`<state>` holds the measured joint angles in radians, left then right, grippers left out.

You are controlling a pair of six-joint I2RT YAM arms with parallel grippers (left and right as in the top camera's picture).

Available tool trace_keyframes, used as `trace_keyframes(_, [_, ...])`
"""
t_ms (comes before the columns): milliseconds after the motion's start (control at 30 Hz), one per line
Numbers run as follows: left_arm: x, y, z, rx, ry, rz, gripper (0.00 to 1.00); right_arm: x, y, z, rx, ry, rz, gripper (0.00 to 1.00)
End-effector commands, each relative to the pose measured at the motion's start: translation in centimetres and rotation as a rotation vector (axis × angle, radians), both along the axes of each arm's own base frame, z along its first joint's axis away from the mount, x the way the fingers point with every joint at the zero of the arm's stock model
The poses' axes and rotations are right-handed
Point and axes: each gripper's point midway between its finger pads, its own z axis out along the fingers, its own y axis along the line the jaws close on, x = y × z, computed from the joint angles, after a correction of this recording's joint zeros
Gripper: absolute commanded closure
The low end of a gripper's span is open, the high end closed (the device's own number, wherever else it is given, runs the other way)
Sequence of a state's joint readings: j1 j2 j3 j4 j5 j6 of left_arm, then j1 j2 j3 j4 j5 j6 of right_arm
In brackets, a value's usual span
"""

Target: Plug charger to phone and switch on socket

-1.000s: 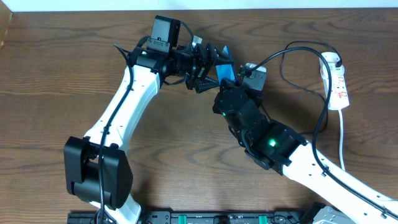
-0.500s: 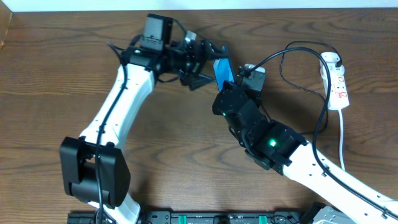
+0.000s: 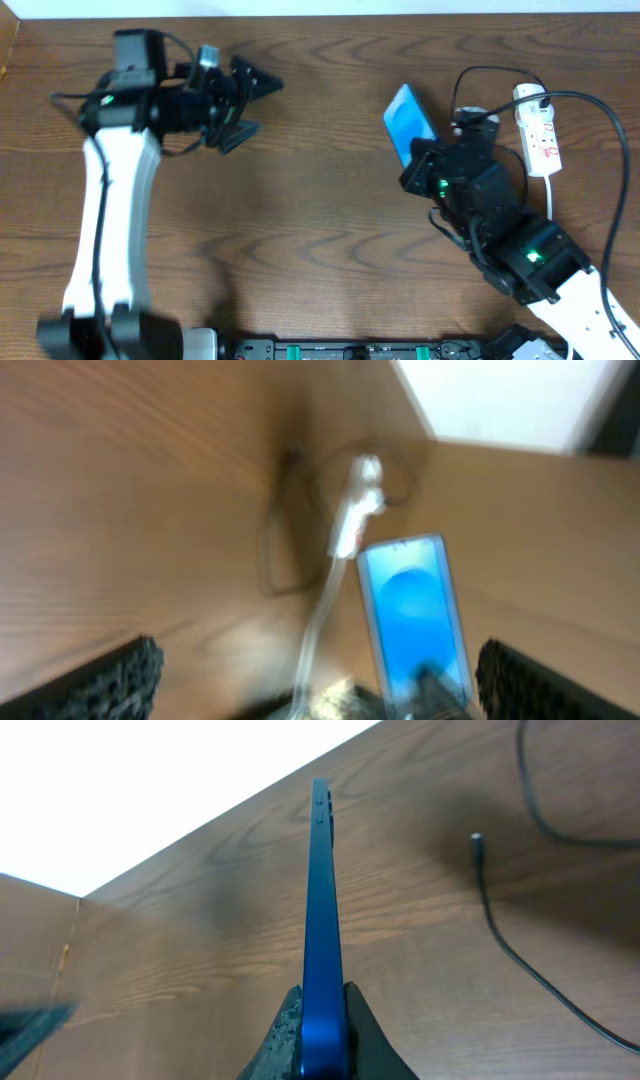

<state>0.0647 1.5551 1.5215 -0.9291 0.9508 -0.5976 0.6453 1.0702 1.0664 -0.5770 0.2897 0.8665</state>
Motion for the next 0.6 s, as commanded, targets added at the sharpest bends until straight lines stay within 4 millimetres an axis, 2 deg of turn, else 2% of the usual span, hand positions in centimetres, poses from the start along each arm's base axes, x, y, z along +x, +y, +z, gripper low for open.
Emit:
trace_keyframes(0, [-4.2,3.6,1.6,0.335,-0.136,0.039,0.0,-0.2,-0.6,0.9,0.076,0.002,0.01,0.99])
trace_keyframes(133, [-10.8,6.9,2.7,0.554,-0.102,0.145,0.0,0.0,-0.2,-0.2,0.125,0.009,0.048,0.99])
trace_keyframes(267, [-17.6,8.6,4.4,0.654,-0.165,0.255,0.0,0.5,1.7,-1.8,0.218,-0.014,0.147,0.99])
trace_keyframes(300, [-20.7,9.0,4.9,0.663,-0.22,0.329,0.0,0.7,2.7,-2.3,0.271,-0.047,0.203,0.99])
trace_keyframes(333, [-22.1,9.3,5.1,0.663,-0.252,0.373,0.0,0.8,3.3,-2.4,0.304,-0.07,0.24,0.99])
trace_keyframes(400, [-24.2,9.7,5.2,0.662,-0.331,0.444,0.01,0.9,4.0,-2.3,0.357,-0.109,0.274,0.99])
trace_keyframes(467, [-25.5,10.1,5.1,0.651,-0.412,0.514,0.02,1.3,4.3,-1.8,0.382,-0.161,0.283,0.99])
trace_keyframes(567, [-25.6,10.9,4.5,0.587,-0.496,0.653,0.02,1.8,4.5,-1.2,0.398,-0.203,0.289,0.99])
